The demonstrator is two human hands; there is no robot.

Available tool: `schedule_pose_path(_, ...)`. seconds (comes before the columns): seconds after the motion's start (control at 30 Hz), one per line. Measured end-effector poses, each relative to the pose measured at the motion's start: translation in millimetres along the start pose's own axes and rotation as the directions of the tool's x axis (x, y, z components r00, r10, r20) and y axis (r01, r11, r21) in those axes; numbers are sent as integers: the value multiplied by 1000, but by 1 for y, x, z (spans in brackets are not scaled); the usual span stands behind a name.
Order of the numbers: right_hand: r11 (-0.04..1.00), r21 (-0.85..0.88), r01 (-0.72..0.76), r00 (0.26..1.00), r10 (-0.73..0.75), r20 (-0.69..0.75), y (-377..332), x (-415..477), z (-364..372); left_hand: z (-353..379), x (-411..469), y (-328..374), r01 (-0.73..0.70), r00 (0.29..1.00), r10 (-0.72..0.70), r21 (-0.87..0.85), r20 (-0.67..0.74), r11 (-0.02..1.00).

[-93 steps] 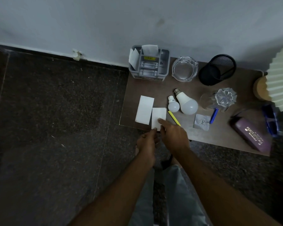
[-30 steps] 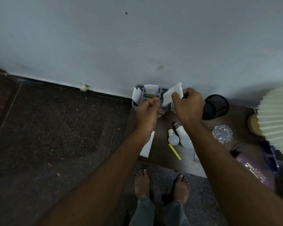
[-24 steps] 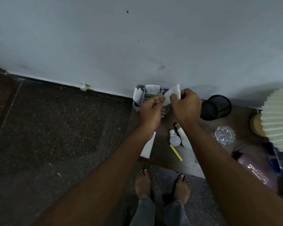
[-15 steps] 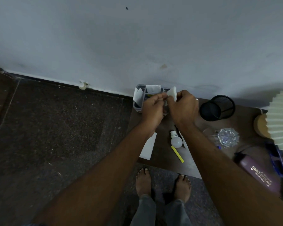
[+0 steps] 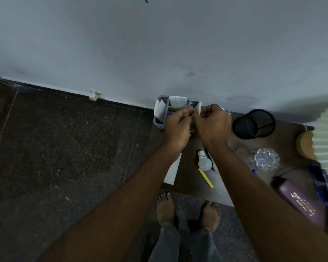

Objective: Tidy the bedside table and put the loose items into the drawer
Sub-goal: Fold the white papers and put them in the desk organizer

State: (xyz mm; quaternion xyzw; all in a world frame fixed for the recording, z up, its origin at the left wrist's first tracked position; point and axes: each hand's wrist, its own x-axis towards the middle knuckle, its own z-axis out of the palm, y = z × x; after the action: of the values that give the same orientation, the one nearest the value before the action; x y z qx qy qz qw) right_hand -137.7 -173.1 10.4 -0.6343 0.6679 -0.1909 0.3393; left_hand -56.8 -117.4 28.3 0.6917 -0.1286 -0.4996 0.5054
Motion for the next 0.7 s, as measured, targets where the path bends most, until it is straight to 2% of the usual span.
schedule_pose_path(0.13,1000,17,11,1000,-11,1,-1,-4,-4,-3,-5,1,-7,1000,7,-40,-7,999)
schedule_pose_path(0.33,998,68,-9,1000,8,9,3,-28,-13,-13,-22,-8,-4,1000,5,22,-19,1000)
schedule_pose_path(0.53,994,107,36,993,-48,111,19,-68,-13,-33,-42,-36,22,999,-21,6,-47,1000)
schedule_pose_path(0.7,999,32,28,979,-34,199,42,-96,2,-54,-51,-75,104,990,-92,113,-105,988)
